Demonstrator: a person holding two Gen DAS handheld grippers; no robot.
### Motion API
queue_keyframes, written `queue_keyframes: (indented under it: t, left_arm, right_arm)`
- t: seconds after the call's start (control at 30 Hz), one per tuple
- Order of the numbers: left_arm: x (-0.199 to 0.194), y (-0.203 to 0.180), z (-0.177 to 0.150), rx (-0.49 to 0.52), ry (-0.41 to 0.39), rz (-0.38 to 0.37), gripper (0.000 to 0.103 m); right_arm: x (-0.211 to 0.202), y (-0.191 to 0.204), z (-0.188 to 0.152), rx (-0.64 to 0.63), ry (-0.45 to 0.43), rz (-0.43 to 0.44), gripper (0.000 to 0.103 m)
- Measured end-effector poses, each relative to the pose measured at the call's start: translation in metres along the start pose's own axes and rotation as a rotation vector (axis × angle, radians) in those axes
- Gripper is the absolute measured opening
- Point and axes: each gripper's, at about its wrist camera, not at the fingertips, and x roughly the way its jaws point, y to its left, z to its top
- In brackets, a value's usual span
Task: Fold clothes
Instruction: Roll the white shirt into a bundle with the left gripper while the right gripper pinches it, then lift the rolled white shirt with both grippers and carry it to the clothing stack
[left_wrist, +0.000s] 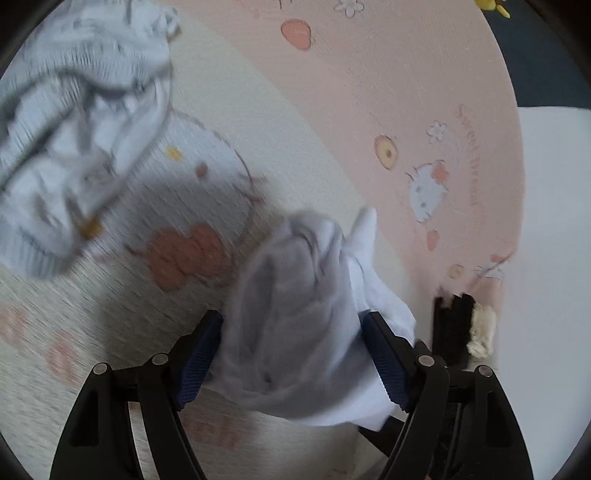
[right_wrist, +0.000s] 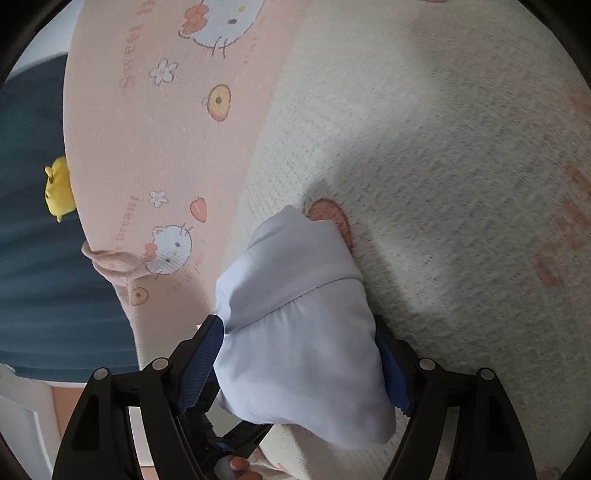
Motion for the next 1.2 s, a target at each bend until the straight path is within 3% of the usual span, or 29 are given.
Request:
queue_keyframes:
  t: [0.1,0.17,0.23,0.33,0.47,0.53,0.67,0.97,1.2]
  left_arm:
    - [-0.004,0.008,-0.006,-0.039,-0.025,-0.023,0.057]
    - [-0.011,0.021,-0.012,-0.098,-0.025,-0.074,0.046]
    - [-0.016,0.037,-0.017,-0.139,-0.015,-0.123,0.041]
    - [-0.021,0.032,-0.014,-0.109,-0.014,-0.130,0.036]
    - [-0.031,0.019,-0.007,-0.079,-0.024,-0.163,0.035]
    - [-0.018,0.005,0.003,-0.073,-0.017,-0.186,0.035]
    - [-0.022,-0.001,-0.001,-0.063,-0.002,-0.253,0.035]
    - [-0.034,-0.058,-0.003,0.015,-0.009,-0.357,0.035]
    - [-0.041,-0.121,-0.023,0.122,0.022,-0.419,0.035]
  right_arm:
    - [0.001,-0.003,0.000,0.002,-0.005,-0.013,0.057]
    - [0.001,-0.005,0.001,0.010,0.004,0.005,0.053]
    - [0.002,-0.004,0.003,0.008,0.011,0.022,0.049]
    - [0.003,0.002,0.008,-0.018,0.021,0.062,0.042]
    - [0.004,0.013,0.015,-0.058,0.028,0.077,0.038]
    - [0.001,0.015,0.017,-0.060,0.019,0.094,0.037]
    - [-0.025,0.012,0.020,-0.065,0.002,0.121,0.037]
    - [-0.095,0.068,0.020,-0.254,-0.151,0.079,0.037]
    - [-0.153,0.083,0.018,-0.280,-0.262,0.121,0.038]
